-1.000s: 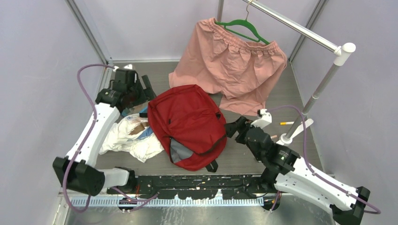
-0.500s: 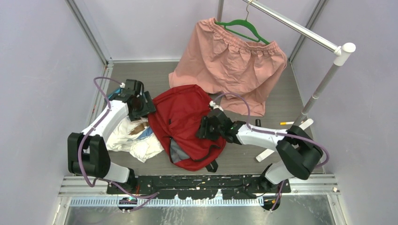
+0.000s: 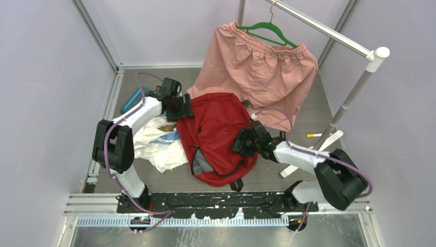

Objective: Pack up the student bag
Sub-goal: Move the student bag to the center of the board, then move the distractor to the center of the board.

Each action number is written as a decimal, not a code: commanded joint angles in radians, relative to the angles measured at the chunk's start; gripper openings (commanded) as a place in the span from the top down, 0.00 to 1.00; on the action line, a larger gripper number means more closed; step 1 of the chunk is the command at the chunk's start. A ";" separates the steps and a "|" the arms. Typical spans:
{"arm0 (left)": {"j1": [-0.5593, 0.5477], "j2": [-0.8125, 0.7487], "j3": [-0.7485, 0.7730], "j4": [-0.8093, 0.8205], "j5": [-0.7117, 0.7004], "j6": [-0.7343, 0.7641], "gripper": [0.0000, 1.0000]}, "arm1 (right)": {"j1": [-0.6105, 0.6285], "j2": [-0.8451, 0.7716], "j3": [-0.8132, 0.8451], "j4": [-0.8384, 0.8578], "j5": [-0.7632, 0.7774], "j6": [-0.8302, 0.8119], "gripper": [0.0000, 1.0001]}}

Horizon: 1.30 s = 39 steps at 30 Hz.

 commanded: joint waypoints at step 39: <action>0.078 -0.828 -0.451 -0.365 -0.432 -0.323 0.24 | 0.001 -0.284 0.086 -0.211 0.066 -0.049 0.31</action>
